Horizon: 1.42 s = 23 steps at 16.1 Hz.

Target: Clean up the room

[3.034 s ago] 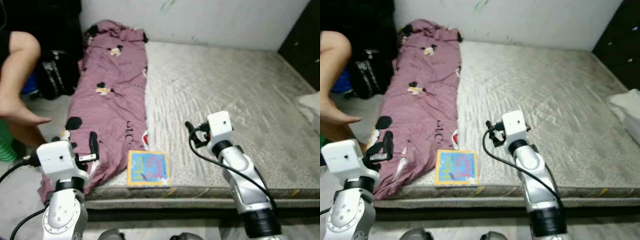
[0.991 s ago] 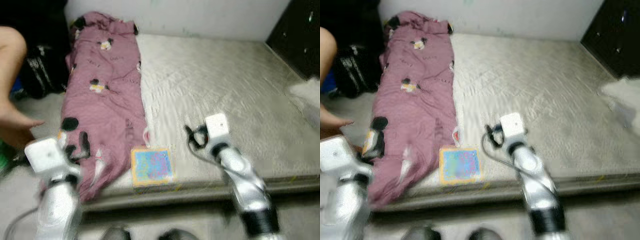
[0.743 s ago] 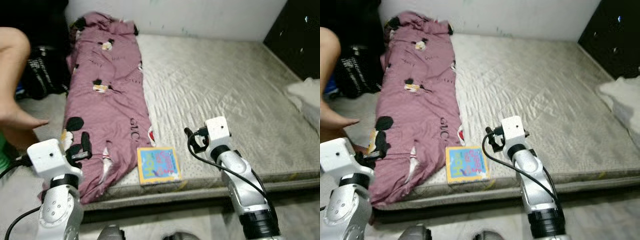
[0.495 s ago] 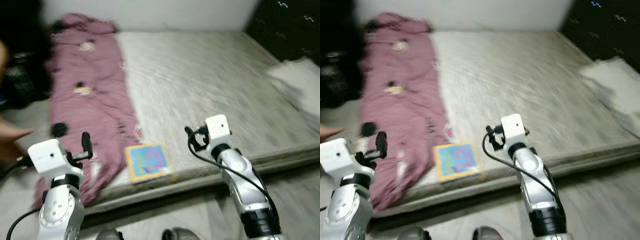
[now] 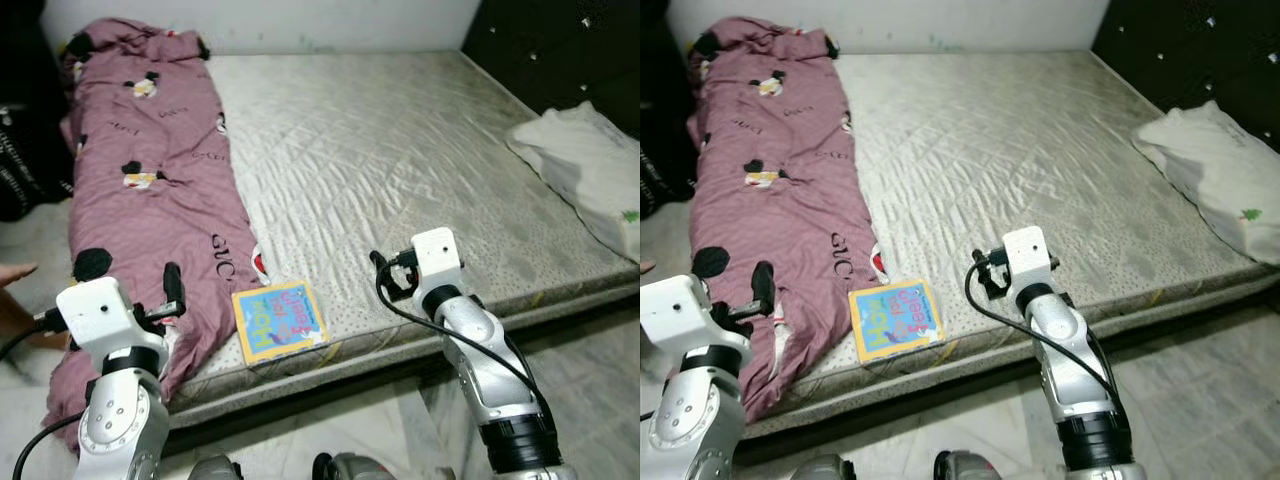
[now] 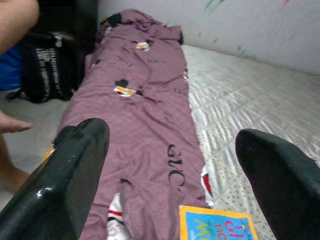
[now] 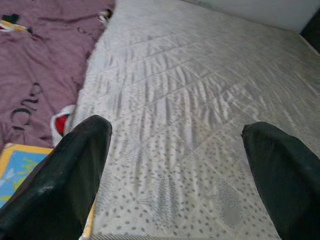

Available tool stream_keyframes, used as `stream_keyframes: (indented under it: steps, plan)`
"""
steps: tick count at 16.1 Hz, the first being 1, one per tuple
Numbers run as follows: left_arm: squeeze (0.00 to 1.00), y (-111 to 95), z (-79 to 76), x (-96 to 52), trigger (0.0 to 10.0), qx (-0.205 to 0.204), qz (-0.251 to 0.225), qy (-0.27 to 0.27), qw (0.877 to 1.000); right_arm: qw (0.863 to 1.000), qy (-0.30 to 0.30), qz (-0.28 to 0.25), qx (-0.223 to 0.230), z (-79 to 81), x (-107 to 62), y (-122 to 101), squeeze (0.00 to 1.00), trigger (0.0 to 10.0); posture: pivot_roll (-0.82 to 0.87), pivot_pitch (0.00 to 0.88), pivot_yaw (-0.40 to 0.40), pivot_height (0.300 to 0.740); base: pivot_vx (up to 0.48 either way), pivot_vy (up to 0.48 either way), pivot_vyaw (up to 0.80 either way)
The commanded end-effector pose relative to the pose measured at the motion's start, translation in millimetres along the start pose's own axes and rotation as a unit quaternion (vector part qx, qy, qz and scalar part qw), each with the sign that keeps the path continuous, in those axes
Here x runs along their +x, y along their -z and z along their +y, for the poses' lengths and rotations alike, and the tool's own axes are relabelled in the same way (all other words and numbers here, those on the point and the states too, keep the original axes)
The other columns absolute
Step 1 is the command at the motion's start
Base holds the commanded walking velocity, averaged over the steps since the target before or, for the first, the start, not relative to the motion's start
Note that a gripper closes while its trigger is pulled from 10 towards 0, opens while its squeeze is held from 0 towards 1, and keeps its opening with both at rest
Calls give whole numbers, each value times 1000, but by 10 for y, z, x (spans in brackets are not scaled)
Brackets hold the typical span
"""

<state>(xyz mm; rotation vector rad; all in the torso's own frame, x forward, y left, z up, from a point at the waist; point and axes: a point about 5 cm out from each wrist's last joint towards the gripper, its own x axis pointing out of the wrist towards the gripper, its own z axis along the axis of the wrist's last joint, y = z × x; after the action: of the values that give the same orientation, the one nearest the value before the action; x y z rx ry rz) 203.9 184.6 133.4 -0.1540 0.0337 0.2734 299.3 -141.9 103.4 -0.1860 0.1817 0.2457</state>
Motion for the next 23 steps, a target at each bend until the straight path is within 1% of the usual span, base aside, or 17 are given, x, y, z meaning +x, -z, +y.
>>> stream_keyframes:
  steps: [1,3,10,13,14,16,19,23]
  plan:
    - [0,27,-24,-5,10000,-7,7,-1,1000,1000,7,14,0,-33,-8,53,0,10000,62,65,-85,740,0,0,-800]
    - [0,24,-26,-2,10000,-6,6,0,1000,1000,8,13,1,-36,-10,54,0,10000,61,66,-83,740,0,0,-697]
    - [0,17,-28,-1,10000,-6,5,0,1000,1000,8,7,2,-36,-15,44,0,10000,61,70,-84,740,0,0,0]
    - [0,17,13,-24,10000,-4,8,-15,1000,1000,9,-14,13,-45,-35,-5,0,10000,65,85,-81,740,0,0,0]
    - [0,9,21,-36,10000,2,6,-17,1000,1000,11,-21,18,-48,-42,-20,0,10000,66,92,-80,740,0,0,0]
    - [0,-12,86,-88,10000,33,1,-22,999,999,10,-32,29,-53,-72,-47,0,10000,67,109,-74,740,0,0,0]
    - [0,-9,152,-150,10000,44,5,-28,999,999,14,-37,35,-62,-111,-53,0,10000,71,125,-72,740,0,0,0]
    - [0,0,146,-161,10000,46,11,-26,999,999,10,-39,35,-47,-115,-54,0,10000,71,132,-71,740,0,0,0]
